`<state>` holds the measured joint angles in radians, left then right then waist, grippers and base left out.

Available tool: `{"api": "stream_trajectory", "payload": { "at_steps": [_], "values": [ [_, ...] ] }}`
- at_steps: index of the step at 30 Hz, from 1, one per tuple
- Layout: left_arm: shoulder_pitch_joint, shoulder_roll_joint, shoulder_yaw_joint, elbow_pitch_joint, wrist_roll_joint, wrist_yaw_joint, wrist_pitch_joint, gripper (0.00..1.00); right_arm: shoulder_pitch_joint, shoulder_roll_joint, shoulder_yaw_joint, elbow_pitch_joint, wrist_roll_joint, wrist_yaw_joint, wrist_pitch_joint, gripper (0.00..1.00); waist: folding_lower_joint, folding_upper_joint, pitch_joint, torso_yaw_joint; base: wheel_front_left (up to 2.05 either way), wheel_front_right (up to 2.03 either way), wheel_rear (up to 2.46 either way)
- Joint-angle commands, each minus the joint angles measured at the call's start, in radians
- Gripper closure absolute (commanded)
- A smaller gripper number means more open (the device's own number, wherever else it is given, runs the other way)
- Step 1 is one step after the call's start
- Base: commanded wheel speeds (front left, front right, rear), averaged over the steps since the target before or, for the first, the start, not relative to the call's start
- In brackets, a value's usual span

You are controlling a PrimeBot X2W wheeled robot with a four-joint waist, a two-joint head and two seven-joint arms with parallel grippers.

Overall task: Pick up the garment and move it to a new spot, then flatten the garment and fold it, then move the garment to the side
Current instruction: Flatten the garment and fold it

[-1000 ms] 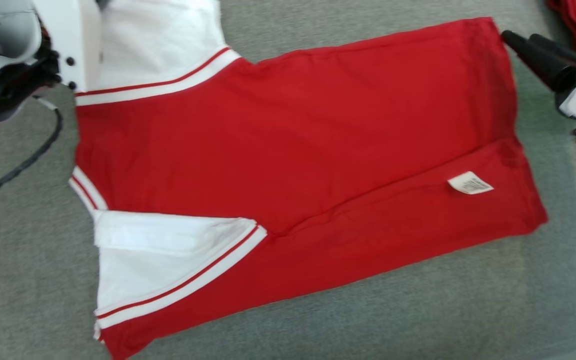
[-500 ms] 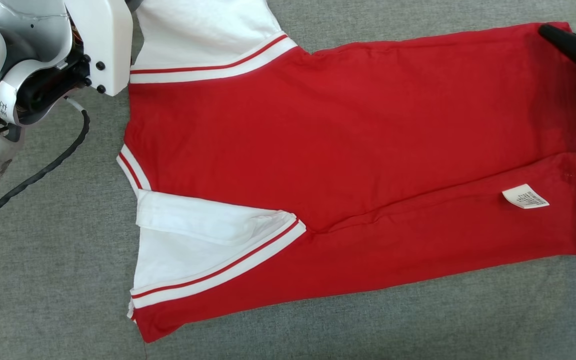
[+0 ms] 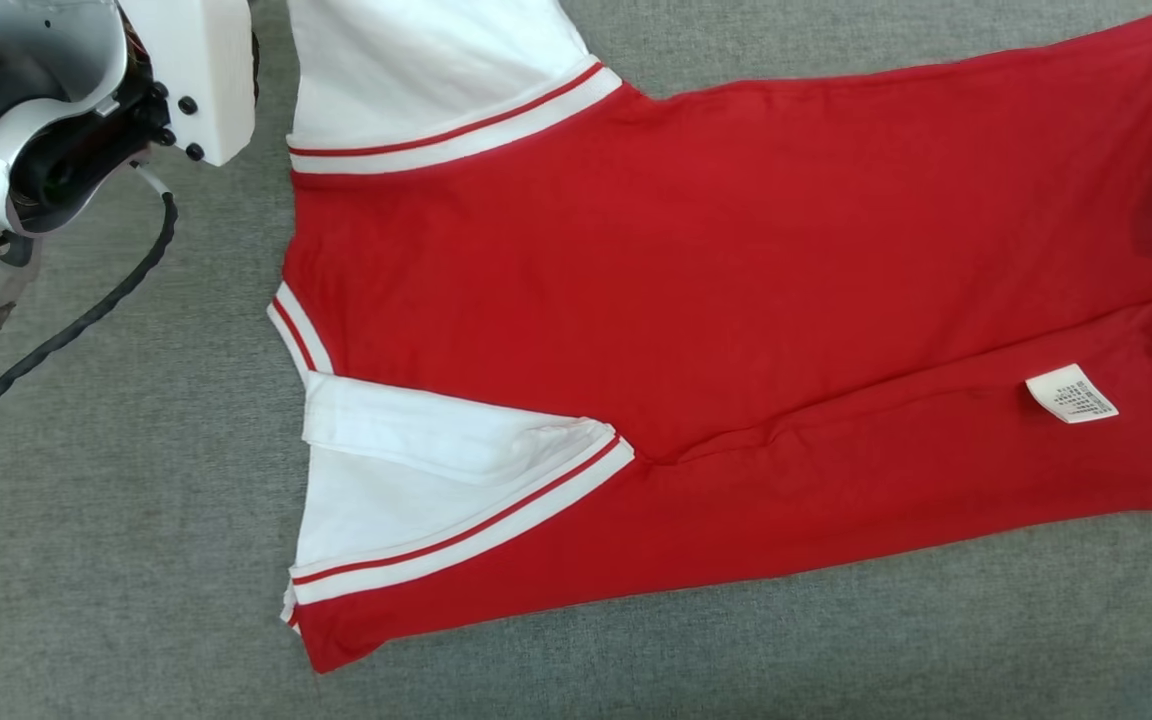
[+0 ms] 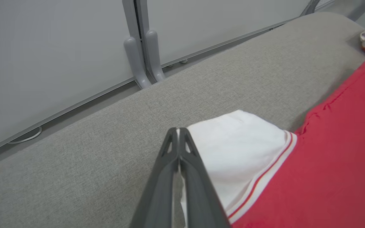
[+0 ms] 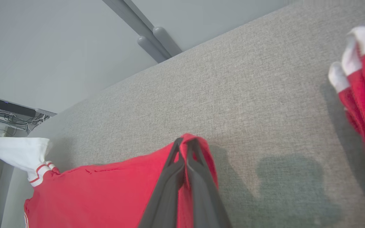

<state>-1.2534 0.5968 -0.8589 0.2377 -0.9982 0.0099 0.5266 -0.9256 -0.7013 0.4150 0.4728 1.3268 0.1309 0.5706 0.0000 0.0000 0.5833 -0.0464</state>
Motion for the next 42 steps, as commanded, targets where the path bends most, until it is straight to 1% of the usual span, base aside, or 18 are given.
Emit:
{"api": "stream_trajectory", "payload": {
  "at_steps": [1,4,7,11,16,22,28,29,33,37,42],
  "values": [
    [0.017,0.004,0.015,-0.012,-0.017,-0.009,-0.02,1.0,0.029,-0.023,-0.022,-0.036,0.025,-0.001,-0.017,1.0,0.0,0.0,-0.011,0.01,0.0,0.0,0.0],
    [0.037,0.012,0.03,-0.042,-0.035,-0.013,-0.044,1.0,0.083,-0.052,-0.046,-0.098,0.056,-0.001,-0.02,1.0,0.0,0.0,-0.027,0.019,0.0,0.0,0.0],
    [0.079,0.029,0.045,-0.097,-0.058,-0.008,-0.065,1.0,0.147,-0.085,-0.066,-0.161,0.08,-0.001,-0.03,1.0,0.0,0.0,-0.045,0.028,0.0,0.0,0.0],
    [0.153,0.076,0.076,-0.205,-0.1,0.013,-0.093,1.0,0.234,-0.118,-0.09,-0.236,0.106,-0.001,-0.042,1.0,0.0,0.0,-0.07,0.04,0.0,0.0,0.0],
    [0.277,0.151,0.102,-0.362,-0.15,0.054,-0.12,1.0,0.345,-0.158,-0.121,-0.294,0.127,-0.001,-0.065,1.0,0.0,0.0,-0.095,0.063,0.0,0.0,0.0],
    [0.424,0.228,0.117,-0.517,-0.194,0.105,-0.152,1.0,0.463,-0.193,-0.163,-0.311,0.151,-0.001,-0.092,1.0,0.0,0.0,-0.115,0.086,0.0,0.0,0.0],
    [0.53,0.276,0.117,-0.611,-0.218,0.144,-0.181,1.0,0.546,-0.21,-0.199,-0.291,0.166,-0.001,-0.115,1.0,0.0,0.0,-0.118,0.106,0.0,0.0,0.0],
    [0.53,0.276,0.117,-0.611,-0.218,0.144,-0.181,1.0,0.546,-0.21,-0.199,-0.291,0.166,-0.001,-0.115,1.0,0.0,0.0,-0.118,0.106,0.0,0.0,0.0],
    [0.589,0.3,0.121,-0.658,-0.225,0.169,-0.208,1.0,0.587,-0.213,-0.217,-0.298,0.178,-0.001,-0.124,1.0,0.0,0.0,-0.117,0.112,0.0,0.0,0.0],
    [0.66,0.32,0.102,-0.697,-0.22,0.194,-0.234,1.0,0.635,-0.219,-0.232,-0.32,0.191,-0.001,-0.13,1.0,0.0,0.0,-0.116,0.115,0.0,0.0,0.0],
    [0.742,0.327,0.079,-0.697,-0.209,0.21,-0.28,1.0,0.705,-0.223,-0.238,-0.341,0.192,-0.001,-0.137,1.0,0.0,0.0,-0.118,0.122,0.0,0.0,0.0]
  ]
}}
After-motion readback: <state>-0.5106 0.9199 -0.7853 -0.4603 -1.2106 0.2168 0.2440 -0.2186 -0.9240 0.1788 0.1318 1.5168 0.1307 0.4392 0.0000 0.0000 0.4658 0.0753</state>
